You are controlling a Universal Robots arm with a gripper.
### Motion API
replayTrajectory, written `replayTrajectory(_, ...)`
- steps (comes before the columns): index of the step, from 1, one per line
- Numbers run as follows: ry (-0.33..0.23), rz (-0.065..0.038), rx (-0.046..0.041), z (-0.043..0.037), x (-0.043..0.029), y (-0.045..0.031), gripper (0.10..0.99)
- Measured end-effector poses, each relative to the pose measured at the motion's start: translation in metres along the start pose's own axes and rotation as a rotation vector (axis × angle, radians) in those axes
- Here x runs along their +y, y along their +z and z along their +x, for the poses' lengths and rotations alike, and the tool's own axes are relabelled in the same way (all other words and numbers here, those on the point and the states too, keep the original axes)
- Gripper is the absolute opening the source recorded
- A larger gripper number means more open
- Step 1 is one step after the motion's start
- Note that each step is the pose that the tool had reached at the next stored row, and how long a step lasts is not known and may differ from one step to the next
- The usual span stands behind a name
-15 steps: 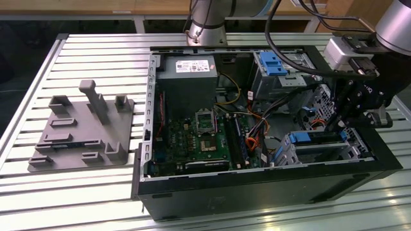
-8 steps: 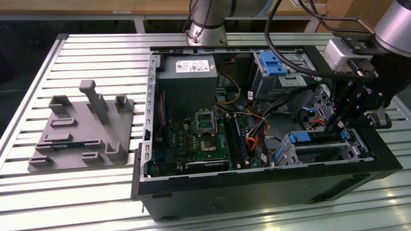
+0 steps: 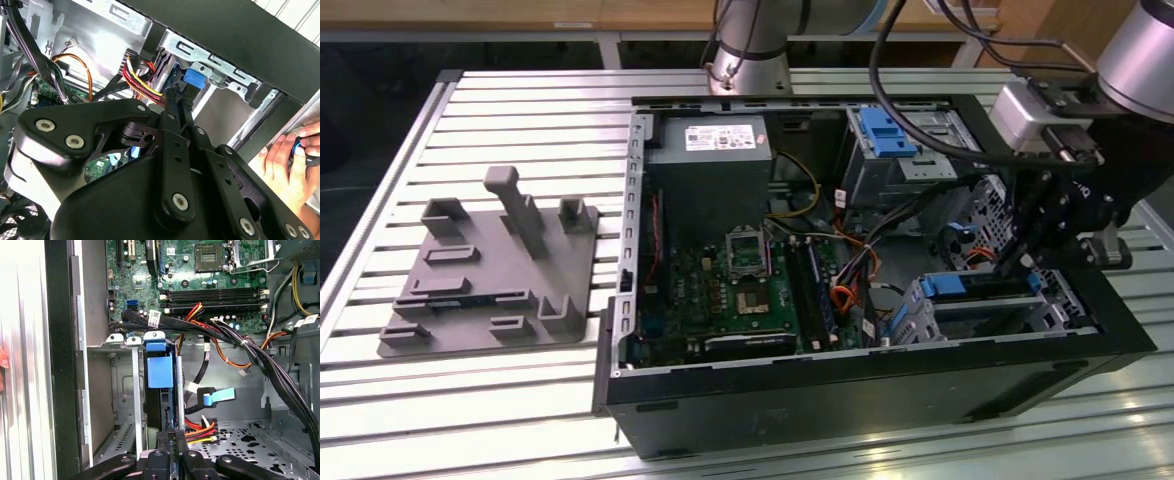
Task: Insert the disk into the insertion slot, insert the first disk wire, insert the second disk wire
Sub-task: 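Insert the first disk wire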
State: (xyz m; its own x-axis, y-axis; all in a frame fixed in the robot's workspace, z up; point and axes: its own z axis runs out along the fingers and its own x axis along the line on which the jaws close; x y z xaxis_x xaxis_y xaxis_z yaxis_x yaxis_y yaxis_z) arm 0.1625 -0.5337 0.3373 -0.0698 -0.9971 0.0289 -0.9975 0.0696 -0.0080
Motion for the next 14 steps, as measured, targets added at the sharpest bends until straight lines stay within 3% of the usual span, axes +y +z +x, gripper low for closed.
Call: replayTrajectory(14,0.0,0.0,0.0003,-0.0001,0.0,0.004,0.165)
